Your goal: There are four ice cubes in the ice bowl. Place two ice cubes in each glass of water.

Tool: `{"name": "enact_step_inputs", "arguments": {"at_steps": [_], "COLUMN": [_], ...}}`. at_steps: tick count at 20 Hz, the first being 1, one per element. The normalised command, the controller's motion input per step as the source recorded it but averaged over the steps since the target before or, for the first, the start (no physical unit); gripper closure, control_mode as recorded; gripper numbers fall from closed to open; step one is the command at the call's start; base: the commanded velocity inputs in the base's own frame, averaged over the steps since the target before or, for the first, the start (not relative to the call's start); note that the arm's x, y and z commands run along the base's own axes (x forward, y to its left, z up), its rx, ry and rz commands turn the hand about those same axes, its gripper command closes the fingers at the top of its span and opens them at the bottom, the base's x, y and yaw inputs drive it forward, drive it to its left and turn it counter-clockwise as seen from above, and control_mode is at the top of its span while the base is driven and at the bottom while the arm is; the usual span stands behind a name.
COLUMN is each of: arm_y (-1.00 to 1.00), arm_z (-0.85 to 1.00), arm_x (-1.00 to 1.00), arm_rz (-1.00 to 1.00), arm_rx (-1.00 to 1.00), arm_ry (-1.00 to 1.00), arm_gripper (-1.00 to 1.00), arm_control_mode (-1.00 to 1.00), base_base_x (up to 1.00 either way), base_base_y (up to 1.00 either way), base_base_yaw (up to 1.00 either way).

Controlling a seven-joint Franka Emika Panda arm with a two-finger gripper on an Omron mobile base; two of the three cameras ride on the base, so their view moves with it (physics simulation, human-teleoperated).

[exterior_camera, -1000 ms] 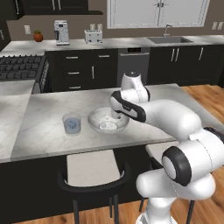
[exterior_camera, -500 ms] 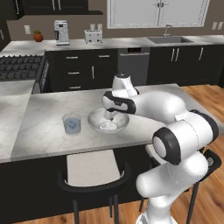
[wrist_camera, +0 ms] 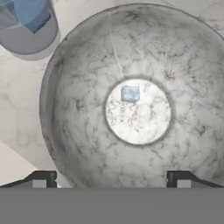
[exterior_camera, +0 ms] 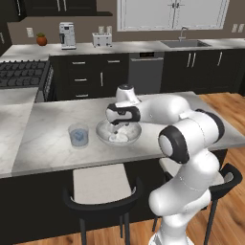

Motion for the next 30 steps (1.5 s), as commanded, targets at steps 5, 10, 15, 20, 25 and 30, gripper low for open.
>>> {"name": "enact_step_inputs", "arguments": {"at_steps": [5, 10, 15, 20, 25, 30], "arm_y": [0.0, 0.05, 0.05, 0.08, 0.04, 0.01], "arm_z": [-0.26, -0.25, -0.25, -0.21, -0.19, -0.23], "arm_x": [0.22, 0.18, 0.17, 0.2, 0.22, 0.2], "arm_rz": [0.0, 0.0, 0.0, 0.0, 0.0, 0.0], "arm_rx": [0.0, 0.0, 0.0, 0.0, 0.0, 0.0], "arm_ry": [0.0, 0.0, 0.0, 0.0, 0.0, 0.0], "arm_gripper": [-1.0, -1.0, -1.0, -1.0, -1.0, -1.0], "arm_control_mode": [-1.0, -1.0, -1.0, -1.0, -1.0, -1.0], "base_base_x": [0.0, 0.0, 0.0, 0.0, 0.0, 0.0], "base_base_y": [0.0, 0.0, 0.0, 0.0, 0.0, 0.0], "base_base_yaw": [0.0, 0.0, 0.0, 0.0, 0.0, 0.0]}}
